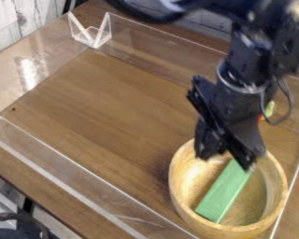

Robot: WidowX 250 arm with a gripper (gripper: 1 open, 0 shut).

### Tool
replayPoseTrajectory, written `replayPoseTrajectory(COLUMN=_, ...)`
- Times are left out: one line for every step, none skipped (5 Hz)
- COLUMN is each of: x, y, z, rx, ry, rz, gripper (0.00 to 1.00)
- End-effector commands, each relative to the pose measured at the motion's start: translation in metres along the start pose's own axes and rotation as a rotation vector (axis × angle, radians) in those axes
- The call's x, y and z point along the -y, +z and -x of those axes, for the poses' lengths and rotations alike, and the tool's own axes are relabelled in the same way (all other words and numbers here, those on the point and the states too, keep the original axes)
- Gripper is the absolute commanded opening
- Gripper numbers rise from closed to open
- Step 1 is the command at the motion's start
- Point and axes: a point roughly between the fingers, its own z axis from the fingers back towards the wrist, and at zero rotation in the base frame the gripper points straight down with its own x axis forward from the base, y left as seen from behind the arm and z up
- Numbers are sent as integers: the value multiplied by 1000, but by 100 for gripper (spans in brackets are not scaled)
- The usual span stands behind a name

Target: Remove the green block from the brown bowl and put it on the table

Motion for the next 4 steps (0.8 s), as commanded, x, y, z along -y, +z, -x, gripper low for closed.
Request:
replayPoseTrajectory(x=-20, y=18, z=6, rx=61, ry=21, rz=0, gripper=0)
replayPoseTrajectory(x=-37, y=18, z=5, rx=84, ry=-23, rz=10, gripper=0)
replayPoseTrajectory(x=-43, y=18, z=0, rx=96, ry=-55, rz=14, gripper=0)
replayPoseTrajectory(x=-33, y=16, z=-3, rx=100, ry=-16, rz=17, gripper=0)
